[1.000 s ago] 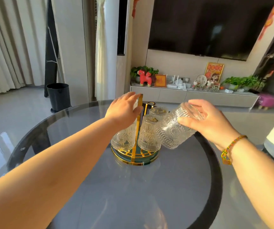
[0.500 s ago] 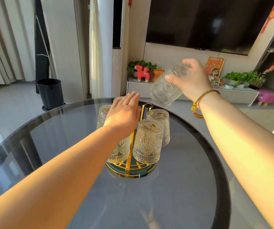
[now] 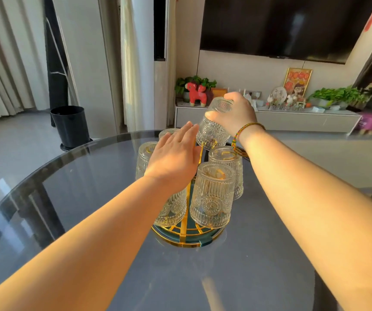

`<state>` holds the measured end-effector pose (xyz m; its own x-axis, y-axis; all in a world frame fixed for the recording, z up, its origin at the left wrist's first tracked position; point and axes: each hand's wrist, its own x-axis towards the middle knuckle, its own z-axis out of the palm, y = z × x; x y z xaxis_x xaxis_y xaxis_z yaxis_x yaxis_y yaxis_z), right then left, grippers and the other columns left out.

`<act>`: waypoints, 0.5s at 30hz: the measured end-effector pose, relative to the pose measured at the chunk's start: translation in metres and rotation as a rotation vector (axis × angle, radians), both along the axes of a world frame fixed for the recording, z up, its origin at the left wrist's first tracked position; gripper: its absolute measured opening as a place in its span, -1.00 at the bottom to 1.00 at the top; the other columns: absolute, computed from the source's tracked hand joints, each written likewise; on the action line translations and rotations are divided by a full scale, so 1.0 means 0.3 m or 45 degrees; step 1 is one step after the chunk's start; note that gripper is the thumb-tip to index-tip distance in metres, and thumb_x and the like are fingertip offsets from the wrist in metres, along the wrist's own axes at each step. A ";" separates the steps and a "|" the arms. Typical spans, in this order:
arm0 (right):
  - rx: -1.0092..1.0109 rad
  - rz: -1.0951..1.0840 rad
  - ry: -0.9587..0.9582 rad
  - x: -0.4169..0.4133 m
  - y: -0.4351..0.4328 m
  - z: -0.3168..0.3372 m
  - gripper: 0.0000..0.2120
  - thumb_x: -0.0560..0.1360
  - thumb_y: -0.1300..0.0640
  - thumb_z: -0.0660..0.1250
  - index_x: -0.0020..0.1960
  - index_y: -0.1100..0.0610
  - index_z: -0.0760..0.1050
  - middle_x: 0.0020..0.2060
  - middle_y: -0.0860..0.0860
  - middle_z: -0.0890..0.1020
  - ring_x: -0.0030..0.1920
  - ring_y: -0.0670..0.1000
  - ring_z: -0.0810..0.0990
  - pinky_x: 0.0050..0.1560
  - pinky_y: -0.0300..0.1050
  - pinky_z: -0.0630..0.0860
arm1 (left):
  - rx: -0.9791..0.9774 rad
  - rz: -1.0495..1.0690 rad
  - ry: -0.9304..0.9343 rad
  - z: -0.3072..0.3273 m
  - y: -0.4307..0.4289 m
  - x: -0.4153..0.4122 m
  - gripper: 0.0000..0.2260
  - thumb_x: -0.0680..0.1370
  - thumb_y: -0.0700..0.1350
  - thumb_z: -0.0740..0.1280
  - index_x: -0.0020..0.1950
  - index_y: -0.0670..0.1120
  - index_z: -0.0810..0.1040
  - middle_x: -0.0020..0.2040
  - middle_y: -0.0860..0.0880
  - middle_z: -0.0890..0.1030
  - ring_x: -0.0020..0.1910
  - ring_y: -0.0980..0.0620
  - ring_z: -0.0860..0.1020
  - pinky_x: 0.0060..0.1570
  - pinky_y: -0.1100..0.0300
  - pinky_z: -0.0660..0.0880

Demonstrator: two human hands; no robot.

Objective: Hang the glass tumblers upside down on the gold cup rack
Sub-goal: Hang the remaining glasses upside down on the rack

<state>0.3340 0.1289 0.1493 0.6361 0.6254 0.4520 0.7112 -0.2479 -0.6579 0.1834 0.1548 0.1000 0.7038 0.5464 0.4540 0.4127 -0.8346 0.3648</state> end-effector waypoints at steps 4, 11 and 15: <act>-0.128 -0.004 0.064 0.004 0.023 -0.034 -0.41 0.30 -0.01 0.41 0.25 0.14 0.31 0.25 0.15 0.42 0.23 0.15 0.39 0.17 -0.05 0.36 | 0.006 0.001 0.023 -0.001 0.007 0.002 -0.58 0.57 -0.06 -0.03 0.43 -0.03 0.05 0.51 -0.01 0.10 0.47 0.04 0.07 0.40 0.19 -0.11; -0.470 0.008 0.050 0.001 0.066 -0.084 -0.31 0.33 -0.01 0.40 0.34 0.11 0.16 0.32 0.16 0.34 0.31 0.18 0.30 0.24 0.01 0.32 | 0.001 -0.004 0.027 0.001 0.018 0.001 -0.58 0.57 -0.05 -0.04 0.43 -0.02 0.04 0.51 0.00 0.10 0.47 0.06 0.06 0.42 0.17 -0.12; -0.584 0.020 0.037 0.011 0.075 -0.102 -0.36 0.33 0.01 0.40 0.31 0.13 0.22 0.31 0.15 0.36 0.30 0.18 0.33 0.22 0.01 0.34 | 0.003 -0.019 0.035 0.001 0.019 0.002 -0.58 0.57 -0.05 -0.04 0.43 -0.01 0.03 0.51 0.01 0.09 0.47 0.07 0.06 0.40 0.21 -0.15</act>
<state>0.3373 0.1515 0.1187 0.6332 0.7664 0.1084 0.7002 -0.5075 -0.5022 0.1840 0.1605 0.1002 0.7239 0.5348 0.4359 0.4102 -0.8416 0.3513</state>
